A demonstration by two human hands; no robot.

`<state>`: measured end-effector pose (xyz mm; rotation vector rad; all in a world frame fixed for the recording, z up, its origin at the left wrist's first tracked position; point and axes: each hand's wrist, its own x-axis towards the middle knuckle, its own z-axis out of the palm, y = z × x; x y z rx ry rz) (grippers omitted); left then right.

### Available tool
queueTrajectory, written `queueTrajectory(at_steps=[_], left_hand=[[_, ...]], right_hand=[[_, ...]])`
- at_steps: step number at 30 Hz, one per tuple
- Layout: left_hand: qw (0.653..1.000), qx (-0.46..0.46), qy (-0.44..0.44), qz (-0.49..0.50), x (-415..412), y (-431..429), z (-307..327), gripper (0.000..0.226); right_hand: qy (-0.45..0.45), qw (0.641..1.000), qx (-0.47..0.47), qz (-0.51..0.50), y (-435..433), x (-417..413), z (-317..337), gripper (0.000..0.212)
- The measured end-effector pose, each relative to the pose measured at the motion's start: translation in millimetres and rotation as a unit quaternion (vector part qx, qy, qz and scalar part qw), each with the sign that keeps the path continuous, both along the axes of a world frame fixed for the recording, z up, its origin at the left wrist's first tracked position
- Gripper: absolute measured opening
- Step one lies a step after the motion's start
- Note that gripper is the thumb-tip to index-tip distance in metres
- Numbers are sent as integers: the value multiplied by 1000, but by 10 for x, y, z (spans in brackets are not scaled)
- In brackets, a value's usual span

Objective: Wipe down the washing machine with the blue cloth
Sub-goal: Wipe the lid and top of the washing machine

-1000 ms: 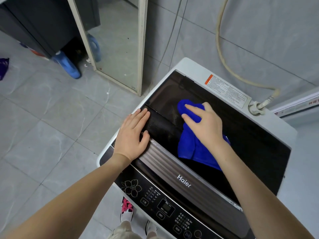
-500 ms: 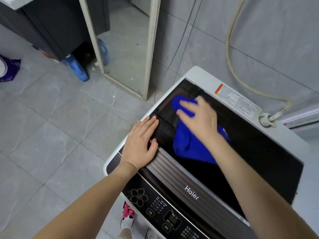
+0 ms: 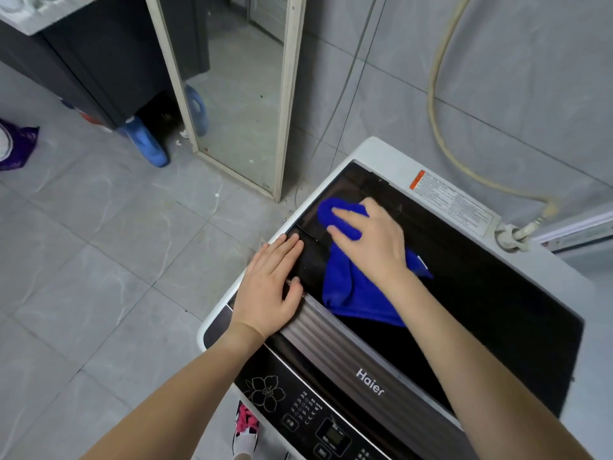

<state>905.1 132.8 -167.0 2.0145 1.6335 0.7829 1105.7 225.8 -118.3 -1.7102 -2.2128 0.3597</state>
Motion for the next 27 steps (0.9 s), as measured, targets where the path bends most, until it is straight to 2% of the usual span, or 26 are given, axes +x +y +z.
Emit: queueTrajectory(at_steps=[2, 4, 6, 9, 11, 18, 21, 23, 27], left_hand=[[1000, -5, 2, -4, -4, 6, 0, 57], [1000, -6, 9, -4, -8, 9, 2, 57], [1000, -9, 14, 1, -3, -2, 7, 57], [1000, -12, 13, 8, 11, -4, 12, 57], [1000, -13, 16, 13, 24, 1, 12, 57], [1000, -11, 19, 6, 12, 1, 25, 59], [1000, -7, 26, -2, -5, 1, 18, 58], [1000, -6, 29, -1, -2, 0, 22, 58], [999, -9, 33, 5, 16, -3, 31, 58]], right_hand=[[-15, 996, -1, 86, -408, 47, -29, 41], [-12, 998, 5, 65, -533, 289, -46, 39], [-3, 998, 1, -67, -515, 644, -7, 39], [17, 955, -20, -295, -411, 1038, 51, 42], [2, 936, -16, -351, -271, 984, 69, 44], [3, 978, -18, -209, 650, 57, 41, 44], [9, 985, -35, -167, 642, 73, 56, 45], [9, 984, -34, -174, 432, 374, 44, 45], [11, 962, -31, -271, -209, 1100, 64, 44]])
